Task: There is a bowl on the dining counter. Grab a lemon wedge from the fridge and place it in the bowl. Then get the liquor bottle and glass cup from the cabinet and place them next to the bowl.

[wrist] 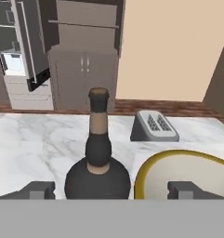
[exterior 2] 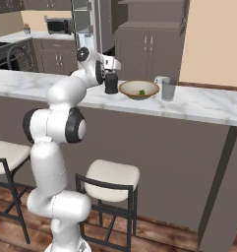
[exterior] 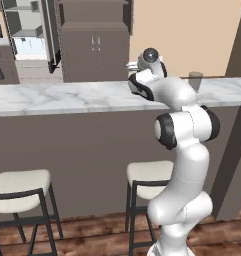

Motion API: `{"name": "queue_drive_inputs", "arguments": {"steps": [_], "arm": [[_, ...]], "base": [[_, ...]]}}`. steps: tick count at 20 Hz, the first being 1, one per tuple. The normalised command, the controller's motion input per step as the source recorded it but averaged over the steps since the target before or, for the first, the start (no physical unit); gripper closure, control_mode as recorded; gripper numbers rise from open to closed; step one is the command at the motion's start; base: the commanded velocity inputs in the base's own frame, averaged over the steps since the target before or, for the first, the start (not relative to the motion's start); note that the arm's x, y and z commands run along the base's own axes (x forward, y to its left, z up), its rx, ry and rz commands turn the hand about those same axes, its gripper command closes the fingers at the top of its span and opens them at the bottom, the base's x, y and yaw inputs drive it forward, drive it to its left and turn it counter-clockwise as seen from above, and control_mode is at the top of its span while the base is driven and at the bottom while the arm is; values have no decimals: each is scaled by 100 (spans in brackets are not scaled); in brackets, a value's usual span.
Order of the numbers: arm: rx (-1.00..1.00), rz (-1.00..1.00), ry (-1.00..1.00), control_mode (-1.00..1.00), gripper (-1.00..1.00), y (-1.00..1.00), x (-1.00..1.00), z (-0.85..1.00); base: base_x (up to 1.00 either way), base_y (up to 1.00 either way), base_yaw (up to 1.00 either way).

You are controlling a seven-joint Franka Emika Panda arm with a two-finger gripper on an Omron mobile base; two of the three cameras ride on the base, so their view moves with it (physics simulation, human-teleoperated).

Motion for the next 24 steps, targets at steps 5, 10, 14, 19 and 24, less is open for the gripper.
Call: {"name": "queue_drive_inputs", "arguments": {"steps": [5, 10, 14, 19, 24], "arm": [[4, 0, -1, -100, -100, 0, -37, 77], [10, 0, 0, -100, -100, 0, -92, 72], [9, 0, 0, -100, -100, 0, -100, 17], [0, 0, 0, -100, -100, 0, -100, -21], [0, 0, 0, -100, -100, 0, -100, -6]], "base": [[0, 0, 0], [0, 0, 0], [0, 0, 0], [0, 0, 0], [0, 0, 0]]}}
